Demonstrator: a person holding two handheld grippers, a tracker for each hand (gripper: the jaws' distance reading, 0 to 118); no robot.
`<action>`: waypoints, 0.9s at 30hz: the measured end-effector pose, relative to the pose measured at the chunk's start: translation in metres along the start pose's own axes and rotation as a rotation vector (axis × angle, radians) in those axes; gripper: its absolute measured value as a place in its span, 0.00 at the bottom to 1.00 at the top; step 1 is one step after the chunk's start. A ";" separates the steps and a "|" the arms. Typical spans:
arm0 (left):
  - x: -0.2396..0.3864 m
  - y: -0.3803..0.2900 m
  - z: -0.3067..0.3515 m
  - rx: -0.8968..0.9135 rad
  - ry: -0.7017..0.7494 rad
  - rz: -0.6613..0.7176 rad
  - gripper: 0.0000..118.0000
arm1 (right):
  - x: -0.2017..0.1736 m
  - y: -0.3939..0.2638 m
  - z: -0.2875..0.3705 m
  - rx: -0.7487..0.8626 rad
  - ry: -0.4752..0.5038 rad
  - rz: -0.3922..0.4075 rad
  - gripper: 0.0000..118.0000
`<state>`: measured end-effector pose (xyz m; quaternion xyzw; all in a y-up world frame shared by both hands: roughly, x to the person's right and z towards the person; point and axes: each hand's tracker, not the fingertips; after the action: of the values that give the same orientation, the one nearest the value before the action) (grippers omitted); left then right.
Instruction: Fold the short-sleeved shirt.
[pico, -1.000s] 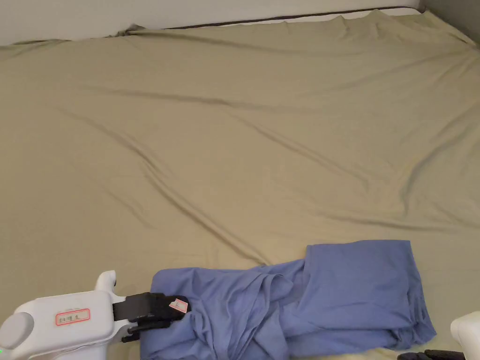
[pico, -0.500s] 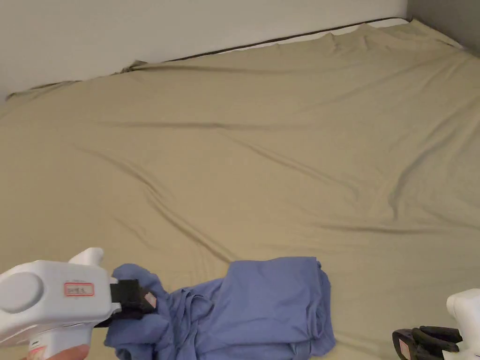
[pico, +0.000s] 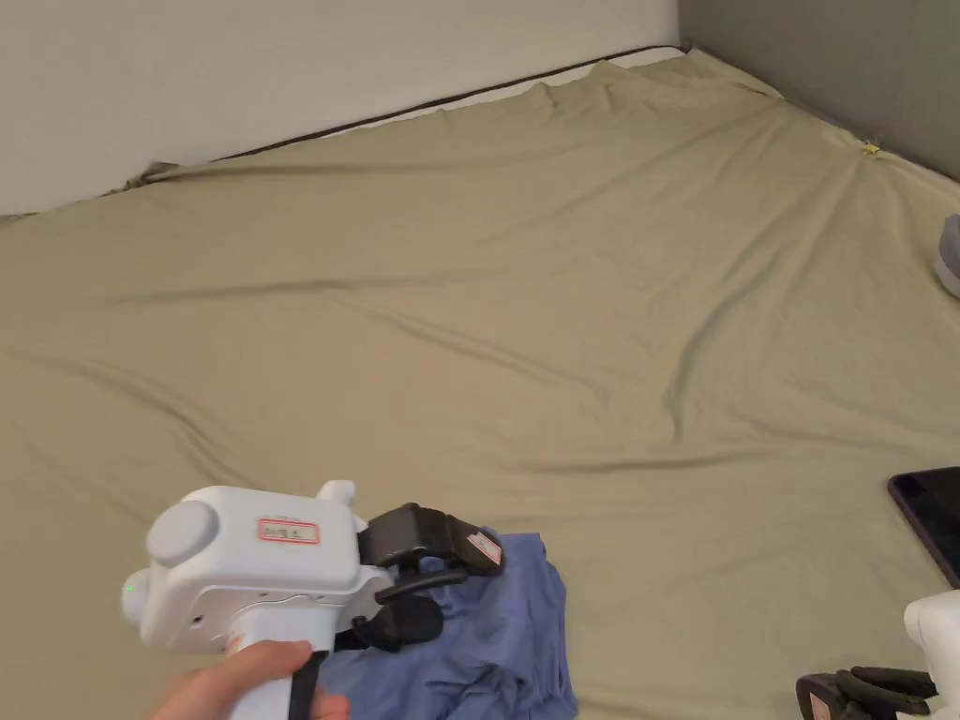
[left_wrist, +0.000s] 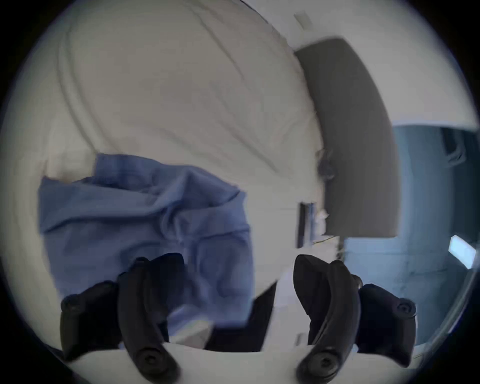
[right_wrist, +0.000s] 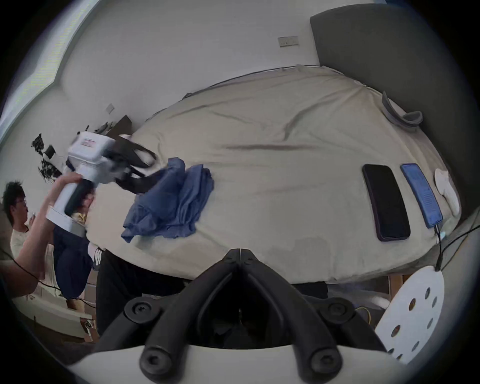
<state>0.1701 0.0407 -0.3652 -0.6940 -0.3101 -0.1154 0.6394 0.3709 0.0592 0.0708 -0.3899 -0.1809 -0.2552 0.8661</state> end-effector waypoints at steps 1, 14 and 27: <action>-0.015 -0.008 0.018 0.059 0.004 0.002 0.81 | 0.000 0.000 -0.001 -0.008 -0.004 0.004 0.02; 0.072 -0.027 -0.075 0.033 0.275 -0.163 0.00 | -0.016 0.008 -0.005 -0.014 0.000 0.019 0.02; 0.148 -0.051 -0.013 0.251 -0.421 -0.440 0.00 | -0.037 0.038 -0.002 -0.015 -0.046 0.092 0.02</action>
<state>0.2592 0.0700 -0.2395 -0.5348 -0.5898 -0.0658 0.6015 0.3630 0.0903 0.0288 -0.4103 -0.1809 -0.2075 0.8694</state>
